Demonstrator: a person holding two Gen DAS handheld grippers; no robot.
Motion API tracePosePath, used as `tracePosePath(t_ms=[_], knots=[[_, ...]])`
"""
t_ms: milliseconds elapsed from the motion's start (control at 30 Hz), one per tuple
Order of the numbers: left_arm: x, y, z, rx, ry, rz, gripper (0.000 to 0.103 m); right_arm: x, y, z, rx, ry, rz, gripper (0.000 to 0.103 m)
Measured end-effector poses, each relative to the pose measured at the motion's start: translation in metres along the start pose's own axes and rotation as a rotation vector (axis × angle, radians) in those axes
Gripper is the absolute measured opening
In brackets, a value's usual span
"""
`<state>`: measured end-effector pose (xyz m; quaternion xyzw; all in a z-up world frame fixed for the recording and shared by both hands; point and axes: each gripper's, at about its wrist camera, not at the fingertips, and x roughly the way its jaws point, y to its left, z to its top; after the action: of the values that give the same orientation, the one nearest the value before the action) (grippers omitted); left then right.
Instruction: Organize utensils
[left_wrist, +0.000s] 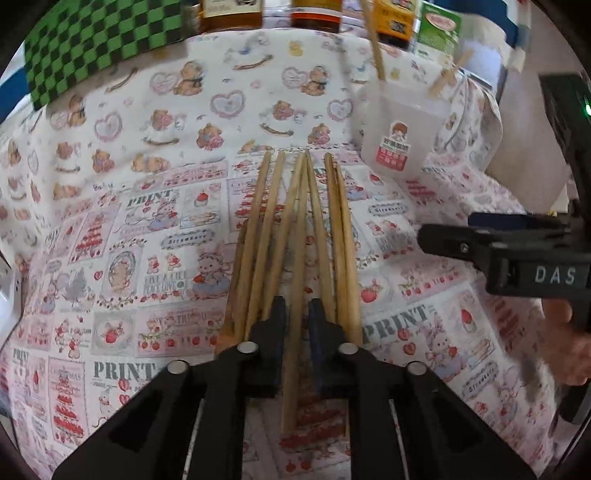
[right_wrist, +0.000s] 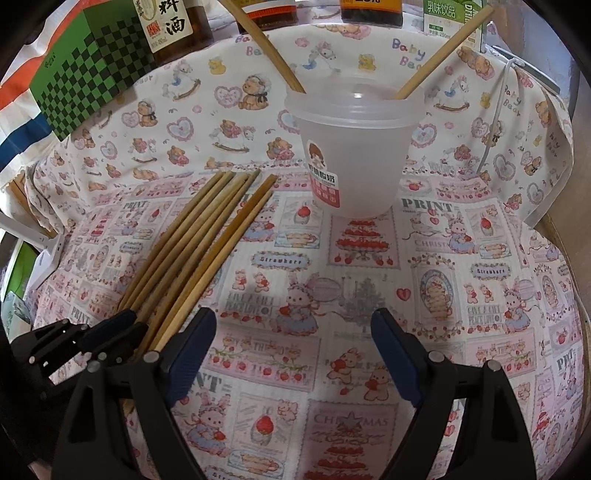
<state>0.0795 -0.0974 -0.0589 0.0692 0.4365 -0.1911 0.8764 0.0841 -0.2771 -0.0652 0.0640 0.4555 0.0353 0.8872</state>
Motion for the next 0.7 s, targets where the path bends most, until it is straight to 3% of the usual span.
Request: tracePosePath(t_ms=[100, 267, 333, 500, 633, 700], knots=[[-0.003, 0.003, 0.0, -0.017, -0.021, 0.007, 0.006, -0.002, 0.001, 0.0, 0.003, -0.004, 0.005, 0.085], [-0.046, 0.01, 0.005, -0.078, -0.26, -0.03, 0.006, -0.007, 0.002, 0.001, -0.002, -0.011, 0.028, 0.085], [-0.06, 0.019, 0.006, -0.116, -0.319, -0.073, 0.006, -0.005, 0.003, 0.001, 0.002, -0.007, 0.025, 0.085], [-0.087, 0.039, 0.005, -0.214, -0.452, -0.045, 0.006, -0.001, 0.018, -0.006, 0.01, -0.023, 0.069, 0.083], [-0.095, 0.052, 0.004, -0.253, -0.473, -0.099, 0.006, 0.003, 0.046, -0.016, -0.082, -0.009, 0.125, 0.079], [-0.095, 0.055, 0.005, -0.259, -0.451, -0.08, 0.006, 0.004, 0.057, -0.021, -0.104, -0.012, 0.121, 0.079]])
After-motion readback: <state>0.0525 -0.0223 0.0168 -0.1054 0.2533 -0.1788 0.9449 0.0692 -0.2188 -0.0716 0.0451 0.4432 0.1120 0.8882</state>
